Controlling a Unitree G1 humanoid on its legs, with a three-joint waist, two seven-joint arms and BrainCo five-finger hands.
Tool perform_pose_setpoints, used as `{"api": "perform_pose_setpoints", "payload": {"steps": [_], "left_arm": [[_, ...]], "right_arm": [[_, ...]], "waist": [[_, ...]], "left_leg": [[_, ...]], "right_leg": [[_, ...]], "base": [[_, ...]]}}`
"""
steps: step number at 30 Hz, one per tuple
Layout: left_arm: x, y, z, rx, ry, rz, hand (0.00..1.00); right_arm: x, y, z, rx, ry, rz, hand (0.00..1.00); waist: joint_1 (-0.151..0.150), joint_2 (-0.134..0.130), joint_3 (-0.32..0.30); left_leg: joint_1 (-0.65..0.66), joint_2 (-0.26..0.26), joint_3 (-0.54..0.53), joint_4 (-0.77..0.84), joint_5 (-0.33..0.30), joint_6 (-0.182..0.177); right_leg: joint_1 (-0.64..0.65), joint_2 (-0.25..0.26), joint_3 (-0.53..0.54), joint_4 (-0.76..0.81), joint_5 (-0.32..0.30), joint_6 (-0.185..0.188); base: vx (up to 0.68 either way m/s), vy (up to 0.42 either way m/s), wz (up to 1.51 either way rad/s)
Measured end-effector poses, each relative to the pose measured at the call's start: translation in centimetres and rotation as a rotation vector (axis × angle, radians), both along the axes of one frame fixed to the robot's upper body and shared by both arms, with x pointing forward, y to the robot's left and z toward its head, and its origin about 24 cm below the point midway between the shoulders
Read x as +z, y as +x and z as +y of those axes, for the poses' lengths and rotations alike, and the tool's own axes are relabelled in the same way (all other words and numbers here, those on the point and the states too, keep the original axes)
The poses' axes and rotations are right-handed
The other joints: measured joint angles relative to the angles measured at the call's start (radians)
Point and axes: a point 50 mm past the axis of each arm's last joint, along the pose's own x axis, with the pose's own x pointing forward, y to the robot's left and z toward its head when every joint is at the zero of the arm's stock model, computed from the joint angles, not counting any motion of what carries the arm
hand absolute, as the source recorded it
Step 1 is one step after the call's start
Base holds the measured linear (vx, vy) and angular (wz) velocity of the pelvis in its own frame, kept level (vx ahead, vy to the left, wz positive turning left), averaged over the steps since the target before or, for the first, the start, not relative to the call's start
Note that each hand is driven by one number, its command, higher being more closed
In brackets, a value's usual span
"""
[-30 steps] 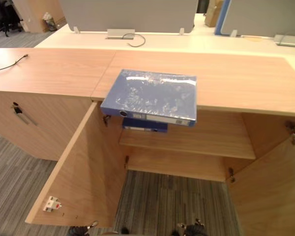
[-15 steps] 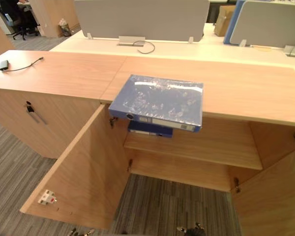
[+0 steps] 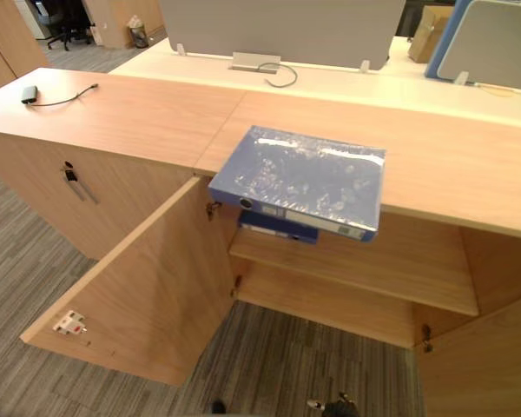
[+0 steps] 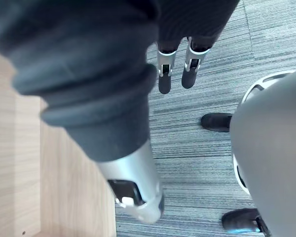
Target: Walk over to the cabinet, pick up the folder, carry it to the office cabinet, place the folder inside the office cabinet, then close the office cabinet door
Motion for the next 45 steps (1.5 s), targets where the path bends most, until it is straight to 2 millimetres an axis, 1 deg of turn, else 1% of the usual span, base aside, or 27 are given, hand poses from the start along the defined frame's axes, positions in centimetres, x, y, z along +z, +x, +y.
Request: {"api": "perform_pose_setpoints", "payload": {"steps": [4,5,6,8,10,12,13,14,15,16,17,18,20,21,23,26,32,35,37,38,39,40,41,42,43,44,45], "left_arm": [[0.0,0.7,0.1,-0.097,-0.012,0.001,0.00],[0.1,1.1,0.3,-0.135,-0.012,-0.002,0.00],[0.1,1.4,0.5,-0.147,-0.010,-0.005,0.00],[0.4,3.4,1.0,-0.207,0.008,-0.040,0.00],[0.8,5.3,1.3,-0.275,0.033,-0.072,0.00],[1.6,8.5,1.7,-0.425,0.100,-0.111,0.00],[1.8,9.2,1.6,-0.468,0.114,-0.117,0.00],[2.0,10.4,1.4,-0.553,0.138,-0.124,0.00],[2.5,12.2,0.9,-0.667,0.167,-0.143,0.00],[3.0,14.1,-0.3,-0.785,0.192,-0.172,0.00],[3.2,15.1,-1.0,-0.859,0.206,-0.184,0.00],[3.7,16.9,-2.7,-0.996,0.231,-0.212,0.00],[4.8,19.7,-5.2,-1.188,0.269,-0.266,0.00],[5.2,20.3,-5.9,-1.245,0.283,-0.278,0.00],[6.3,22.3,-8.4,-1.444,0.342,-0.318,0.00],[7.2,23.4,-10.6,-1.639,0.407,-0.338,0.00],[8.0,24.1,-13.1,-1.877,0.500,-0.357,0.00],[8.3,24.2,-14.1,-1.947,0.522,-0.380,0.00],[9.2,24.6,-15.6,-2.037,0.562,-0.425,0.00],[10.3,25.1,-16.8,-2.070,0.592,-0.493,0.00],[11.8,25.7,-18.3,-2.088,0.619,-0.594,0.00],[12.7,25.9,-19.1,-2.076,0.611,-0.659,0.00],[14.7,26.3,-20.6,-2.040,0.584,-0.798,0.00],[15.8,26.4,-21.2,-2.017,0.562,-0.870,0.00],[17.6,26.6,-22.4,-1.984,0.520,-0.991,0.00],[18.9,26.4,-23.2,-1.933,0.438,-1.088,0.00],[19.5,26.3,-23.5,-1.917,0.414,-1.128,0.00]], "right_arm": [[0.2,1.0,0.3,0.042,0.003,-0.018,0.00],[0.4,1.8,0.7,0.073,0.007,-0.046,0.00],[0.5,2.2,0.9,0.085,0.010,-0.057,0.00],[0.8,3.4,2.0,0.147,0.022,-0.092,0.00],[0.9,3.9,2.8,0.183,0.030,-0.107,0.00],[1.4,5.3,4.0,0.243,0.036,-0.145,0.00],[1.5,5.6,4.1,0.245,0.037,-0.156,0.00],[1.7,6.1,4.3,0.249,0.037,-0.168,0.00],[1.9,6.5,4.4,0.260,0.033,-0.183,0.00],[2.1,6.9,4.5,0.271,0.027,-0.201,0.00],[2.2,7.1,4.5,0.277,0.024,-0.211,0.00],[2.4,7.5,4.7,0.286,0.021,-0.225,0.00],[2.7,8.1,5.0,0.289,0.023,-0.240,0.00],[2.7,8.4,5.0,0.291,0.022,-0.246,0.00],[2.8,8.4,5.0,0.290,0.014,-0.245,0.00],[2.8,8.4,5.0,0.290,0.014,-0.245,0.00],[3.1,9.3,5.3,0.294,0.015,-0.268,0.00],[3.3,9.7,5.5,0.297,0.016,-0.279,0.00],[3.5,10.0,5.6,0.298,0.018,-0.289,0.00],[3.6,10.1,5.6,0.297,0.016,-0.299,0.00],[3.7,10.3,5.6,0.295,0.011,-0.306,0.00],[3.8,10.3,5.6,0.292,0.009,-0.310,0.00],[3.8,10.4,5.5,0.288,0.005,-0.313,0.00],[3.8,10.4,5.4,0.287,0.001,-0.312,0.00],[3.8,10.4,5.1,0.286,-0.007,-0.312,0.00],[3.8,10.3,4.7,0.283,-0.016,-0.307,0.00],[3.7,10.1,4.5,0.281,-0.021,-0.303,0.00]], "waist": [[0.000,-0.010,0.004],[0.005,-0.021,0.012],[0.005,-0.026,0.016],[0.008,-0.048,0.032],[0.015,-0.061,0.039],[0.032,-0.083,0.052],[0.034,-0.084,0.052],[0.036,-0.086,0.054],[0.037,-0.087,0.054],[0.037,-0.087,0.055],[0.037,-0.089,0.056],[0.037,-0.095,0.059],[0.032,-0.111,0.069],[0.025,-0.115,0.072],[0.011,-0.126,0.077],[0.003,-0.125,0.085],[-0.006,-0.127,0.098],[-0.009,-0.127,0.099],[-0.008,-0.126,0.099],[-0.008,-0.125,0.100],[-0.007,-0.122,0.102],[-0.006,-0.121,0.103],[-0.005,-0.117,0.105],[-0.003,-0.115,0.105],[0.000,-0.107,0.107],[0.000,-0.091,0.100],[-0.002,-0.083,0.096]], "left_leg": [[-0.044,0.006,-0.021,-0.012,0.028,-0.005],[-0.060,0.013,-0.027,-0.011,0.035,-0.009],[-0.065,0.015,-0.030,-0.011,0.038,-0.011],[-0.095,0.027,-0.058,-0.007,0.052,-0.019],[-0.124,0.035,-0.077,-0.004,0.060,-0.024],[-0.173,0.050,-0.095,0.008,0.068,-0.035],[-0.184,0.054,-0.098,0.011,0.070,-0.037],[-0.190,0.060,-0.099,0.012,0.072,-0.040],[-0.197,0.065,-0.098,0.019,0.072,-0.041],[-0.199,0.069,-0.092,0.023,0.071,-0.043],[-0.199,0.071,-0.085,0.023,0.070,-0.044],[-0.198,0.077,-0.066,0.024,0.068,-0.047],[-0.197,0.086,-0.042,0.027,0.064,-0.053],[-0.197,0.088,-0.039,0.027,0.064,-0.054],[-0.196,0.096,-0.017,0.027,0.060,-0.058],[-0.196,0.098,-0.008,0.027,0.059,-0.060],[-0.197,0.094,-0.001,0.027,0.058,-0.061],[-0.196,0.094,0.006,0.028,0.058,-0.060],[-0.195,0.093,0.014,0.031,0.058,-0.060],[-0.196,0.094,0.019,0.037,0.055,-0.057],[-0.196,0.095,0.025,0.046,0.050,-0.055],[-0.195,0.097,0.030,0.049,0.048,-0.054],[-0.193,0.098,0.039,0.062,0.040,-0.053],[-0.191,0.099,0.045,0.068,0.036,-0.054],[-0.185,0.101,0.056,0.079,0.028,-0.054],[-0.179,0.101,0.064,0.080,0.025,-0.054],[-0.177,0.101,0.069,0.081,0.022,-0.054]], "right_leg": [[-0.042,0.003,-0.029,0.018,-0.001,-0.002],[-0.061,0.006,-0.032,0.036,-0.007,-0.006],[-0.067,0.007,-0.035,0.043,-0.011,-0.008],[-0.092,0.011,-0.065,0.081,-0.031,-0.014],[-0.121,0.015,-0.086,0.108,-0.047,-0.020],[-0.161,0.023,-0.099,0.138,-0.059,-0.030],[-0.171,0.024,-0.101,0.143,-0.060,-0.031],[-0.179,0.025,-0.101,0.150,-0.063,-0.035],[-0.185,0.026,-0.099,0.158,-0.067,-0.037],[-0.192,0.028,-0.092,0.164,-0.069,-0.039],[-0.196,0.030,-0.085,0.165,-0.069,-0.039],[-0.206,0.035,-0.068,0.168,-0.068,-0.041],[-0.219,0.044,-0.042,0.167,-0.064,-0.047],[-0.221,0.046,-0.037,0.167,-0.064,-0.047],[-0.232,0.054,-0.017,0.164,-0.060,-0.052],[-0.236,0.060,-0.004,0.160,-0.058,-0.055],[-0.240,0.058,0.000,0.160,-0.055,-0.056],[-0.241,0.057,0.006,0.158,-0.050,-0.057],[-0.242,0.055,0.013,0.156,-0.043,-0.057],[-0.243,0.054,0.021,0.155,-0.040,-0.057],[-0.242,0.054,0.027,0.158,-0.040,-0.057],[-0.242,0.053,0.031,0.160,-0.040,-0.057],[-0.242,0.053,0.042,0.162,-0.039,-0.058],[-0.242,0.053,0.048,0.164,-0.039,-0.058],[-0.240,0.054,0.060,0.167,-0.039,-0.058],[-0.238,0.054,0.068,0.168,-0.039,-0.058],[-0.238,0.053,0.073,0.168,-0.039,-0.058]], "base": [[-0.05,0.001,0.18],[-0.06,-0.006,0.08],[-0.07,-0.022,0.19],[-0.08,-0.042,0.36],[-0.10,-0.044,0.34],[-0.07,-0.056,0.22],[-0.02,-0.033,0.10],[-0.02,-0.031,0.03],[-0.02,-0.037,-0.05],[-0.02,-0.036,-0.12],[-0.01,-0.024,-0.30],[-0.02,-0.020,-0.39],[-0.03,-0.017,-0.40],[-0.02,-0.020,-0.29],[0.00,-0.022,-0.25],[0.01,-0.015,-0.14],[0.00,-0.001,-0.01],[-0.02,0.020,-0.06],[-0.04,0.025,-0.11],[-0.06,0.030,-0.13],[-0.06,0.023,-0.14],[-0.07,0.027,-0.18],[-0.05,0.019,-0.19],[-0.05,0.018,-0.29],[-0.04,0.010,-0.27],[-0.03,0.010,-0.24],[-0.01,0.018,-0.22]]}}
